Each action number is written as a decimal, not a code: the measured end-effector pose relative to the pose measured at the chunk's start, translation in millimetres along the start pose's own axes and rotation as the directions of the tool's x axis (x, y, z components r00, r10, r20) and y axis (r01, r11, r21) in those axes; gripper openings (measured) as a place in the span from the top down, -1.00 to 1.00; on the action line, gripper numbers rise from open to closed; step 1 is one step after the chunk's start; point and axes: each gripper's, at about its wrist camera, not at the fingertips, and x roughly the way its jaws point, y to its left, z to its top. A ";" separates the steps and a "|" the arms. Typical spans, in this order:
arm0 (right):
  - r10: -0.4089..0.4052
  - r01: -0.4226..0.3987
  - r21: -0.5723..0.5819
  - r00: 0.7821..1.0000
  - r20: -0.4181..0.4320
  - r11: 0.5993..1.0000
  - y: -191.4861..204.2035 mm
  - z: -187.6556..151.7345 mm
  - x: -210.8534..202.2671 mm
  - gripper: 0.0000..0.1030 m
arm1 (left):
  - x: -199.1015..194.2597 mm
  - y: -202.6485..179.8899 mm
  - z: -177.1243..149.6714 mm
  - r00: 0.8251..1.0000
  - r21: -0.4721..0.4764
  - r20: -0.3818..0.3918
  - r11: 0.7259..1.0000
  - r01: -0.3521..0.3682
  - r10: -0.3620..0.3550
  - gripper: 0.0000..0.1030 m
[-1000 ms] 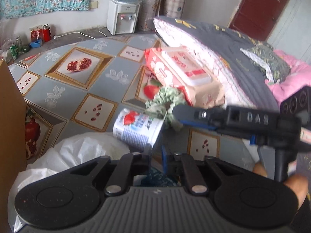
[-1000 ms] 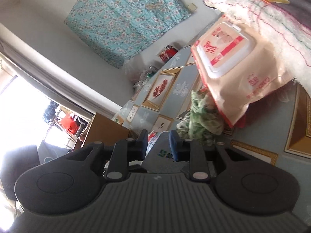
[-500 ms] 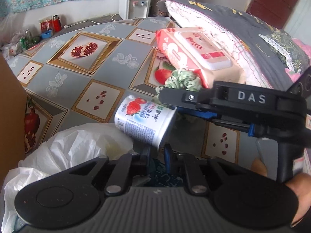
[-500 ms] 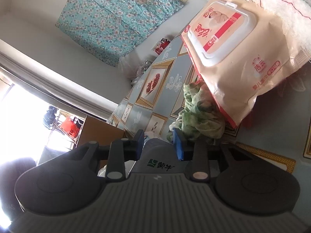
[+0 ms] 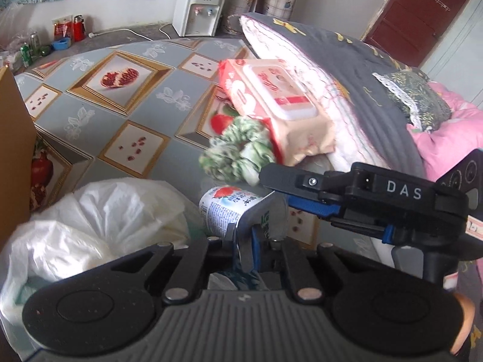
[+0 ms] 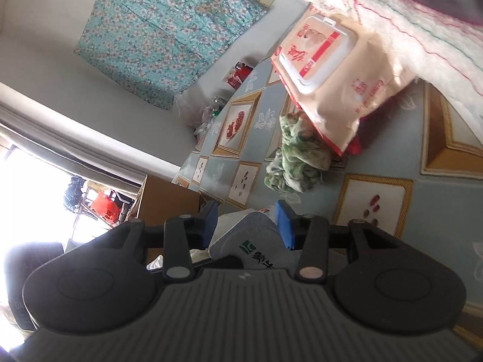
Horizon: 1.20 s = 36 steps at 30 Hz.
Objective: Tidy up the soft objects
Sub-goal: 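Lift the yogurt cup with the left gripper while right gripper grasps it too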
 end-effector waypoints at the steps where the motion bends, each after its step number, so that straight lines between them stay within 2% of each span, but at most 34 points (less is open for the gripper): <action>1: -0.009 0.009 0.014 1.000 -0.002 1.000 -1.7 -3.3 -6.4 0.18 | -2.0 -4.4 -3.0 1.000 0.005 0.001 1.000 0.006 -0.006 0.79; 6: -0.033 0.033 0.085 0.999 -0.002 0.996 -12.2 -23.9 -44.9 0.17 | -11.2 -24.9 -19.2 0.999 0.015 -0.012 0.999 0.040 -0.040 0.78; 13: -0.061 0.057 0.151 0.998 0.017 0.987 -23.3 -39.5 -95.0 0.13 | -15.5 -44.6 -37.4 0.991 -0.009 -0.038 0.992 0.128 -0.128 0.76; 16: -0.069 0.066 0.178 0.997 0.014 0.982 -34.4 -37.1 -98.9 0.12 | -5.1 -47.0 -38.9 0.989 -0.029 -0.054 0.990 0.136 -0.137 0.76; 25: -0.017 0.017 0.227 1.000 -0.002 0.974 -49.3 -22.4 -83.9 0.12 | 3.3 -42.4 -30.9 0.990 -0.031 -0.014 0.990 0.139 -0.140 0.72; 29: -0.016 0.017 0.220 1.000 -0.007 0.975 -50.5 -18.5 -83.3 0.12 | 0.3 -39.0 -30.3 0.990 -0.031 0.009 0.989 0.142 -0.142 0.37; 31: -0.017 0.018 0.208 1.000 -0.006 0.978 -50.4 -17.1 -84.8 0.12 | -3.8 -38.8 -31.3 0.990 -0.008 0.031 0.991 0.136 -0.136 0.32; 33: -0.021 0.022 0.199 1.000 -0.005 0.980 -50.8 -16.1 -86.9 0.12 | -8.8 -40.5 -33.2 0.990 0.028 0.050 0.991 0.131 -0.133 0.18; 36: -0.032 0.033 0.188 0.999 -0.007 0.982 -52.2 -16.1 -90.8 0.12 | -19.9 -49.5 -39.3 0.986 0.118 0.086 0.984 0.134 -0.144 -0.14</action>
